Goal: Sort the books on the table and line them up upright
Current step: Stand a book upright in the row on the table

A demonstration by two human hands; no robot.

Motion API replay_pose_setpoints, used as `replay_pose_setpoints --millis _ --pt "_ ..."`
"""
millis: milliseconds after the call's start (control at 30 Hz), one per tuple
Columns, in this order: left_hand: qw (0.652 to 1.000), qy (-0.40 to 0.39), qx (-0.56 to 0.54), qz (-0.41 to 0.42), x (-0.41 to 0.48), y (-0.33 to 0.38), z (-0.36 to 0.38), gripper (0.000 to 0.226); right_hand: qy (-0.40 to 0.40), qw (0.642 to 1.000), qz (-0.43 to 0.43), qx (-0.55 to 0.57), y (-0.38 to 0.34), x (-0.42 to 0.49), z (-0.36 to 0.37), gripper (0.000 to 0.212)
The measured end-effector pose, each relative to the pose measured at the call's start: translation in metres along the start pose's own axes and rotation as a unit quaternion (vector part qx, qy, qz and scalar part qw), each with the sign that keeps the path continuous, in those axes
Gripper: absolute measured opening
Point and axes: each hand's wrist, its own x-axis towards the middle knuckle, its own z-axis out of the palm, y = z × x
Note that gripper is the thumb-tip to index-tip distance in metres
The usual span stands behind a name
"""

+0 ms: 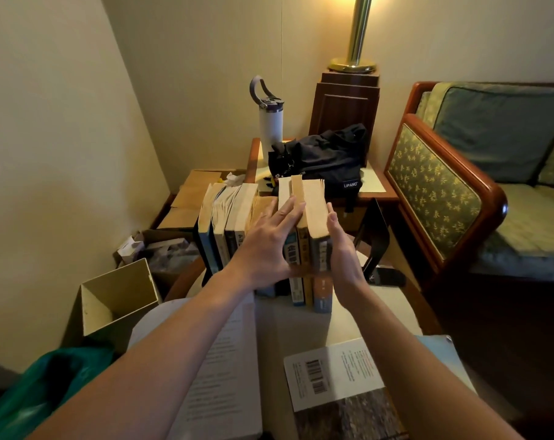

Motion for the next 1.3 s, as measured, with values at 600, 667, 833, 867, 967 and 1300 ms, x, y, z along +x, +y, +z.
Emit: replay_pose_setpoints --millis 600,667,833,867,967,1300 --pt "0.988 0.153 0.020 0.004 0.007 -0.004 0.025 0.080 0.088 0.992 -0.056 0.073 0.023 0.028 0.019 0.064" --pt "0.989 0.142 0.027 0.011 0.009 -0.007 0.020 0.079 0.060 0.996 -0.060 0.041 0.026 0.026 0.012 0.067" --pt "0.994 0.058 0.063 0.068 0.018 -0.007 0.006 0.086 0.003 0.995 -0.045 -0.083 0.048 -0.004 -0.011 0.071" --pt "0.995 0.049 0.057 0.065 0.019 -0.005 0.004 0.085 -0.009 0.995 -0.040 -0.093 0.054 -0.011 -0.016 0.070" --pt "0.996 0.043 0.047 0.056 0.020 -0.005 0.000 0.078 -0.038 0.990 -0.034 -0.134 0.067 -0.022 -0.028 0.070" --pt "0.997 0.023 0.059 0.048 0.019 -0.004 -0.006 0.083 -0.015 0.985 -0.034 -0.166 0.073 -0.020 -0.027 0.093"
